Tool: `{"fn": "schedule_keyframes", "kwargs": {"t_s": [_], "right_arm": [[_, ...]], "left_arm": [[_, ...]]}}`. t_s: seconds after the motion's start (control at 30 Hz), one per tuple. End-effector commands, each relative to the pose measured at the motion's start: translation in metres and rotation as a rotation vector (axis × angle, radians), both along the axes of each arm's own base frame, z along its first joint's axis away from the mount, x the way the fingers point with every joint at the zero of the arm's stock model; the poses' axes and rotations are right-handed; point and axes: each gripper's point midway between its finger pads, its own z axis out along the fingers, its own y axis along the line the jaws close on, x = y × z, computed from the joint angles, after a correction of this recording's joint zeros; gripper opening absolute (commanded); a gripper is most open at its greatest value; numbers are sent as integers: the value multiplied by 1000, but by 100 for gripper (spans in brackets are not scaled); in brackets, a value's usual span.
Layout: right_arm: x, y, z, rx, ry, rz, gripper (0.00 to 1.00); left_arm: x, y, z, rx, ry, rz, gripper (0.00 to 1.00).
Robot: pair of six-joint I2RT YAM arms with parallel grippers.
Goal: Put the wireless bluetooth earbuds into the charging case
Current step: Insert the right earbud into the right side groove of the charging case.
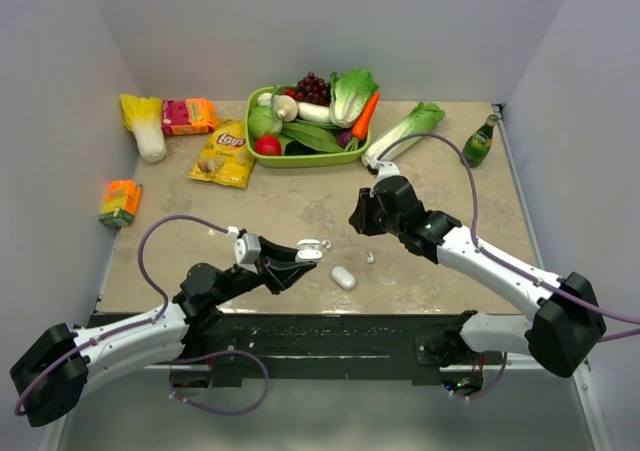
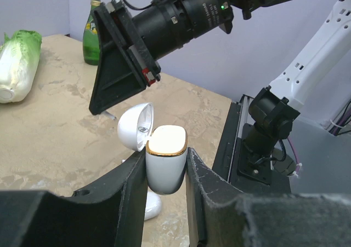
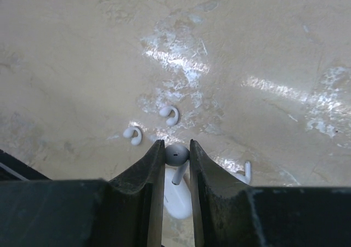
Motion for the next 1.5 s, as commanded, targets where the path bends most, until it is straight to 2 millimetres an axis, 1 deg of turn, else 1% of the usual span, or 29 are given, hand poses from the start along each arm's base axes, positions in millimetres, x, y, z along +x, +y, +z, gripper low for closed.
{"fn": "schedule_keyframes", "kwargs": {"t_s": [0.0,0.1,0.13,0.17,0.33,0.37,0.57,0.7,0.87,1.23,1.47], "right_arm": [[4,23,13,130,45,62,0],[5,23,2,134,95,64,0],[5,23,-4,126,120,65,0],[3,23,-6,129,140,74,0],[3,17,-20,96,196,62,0],[2,16,-26,79,218,60,0],[1,14,-35,53,245,56,0],[1,14,-41,46,259,54,0],[0,15,-41,51,259,58,0],[0,13,-30,59,232,57,0],[-1,12,-31,57,229,63,0]], "left_arm": [[-3,-1,28,-65,-53,-11,0],[-2,0,22,-57,-46,-3,0],[-3,2,20,-56,-44,-1,0],[-3,2,18,-53,-39,0,0],[-4,7,7,-54,-19,11,0],[-5,7,6,-54,-19,11,0],[-6,9,0,-55,-16,12,0],[-7,10,0,-54,-22,12,0],[-6,10,-1,-51,-21,14,0],[-7,9,-2,-55,-17,9,0],[-6,10,-2,-55,-15,15,0]]}}
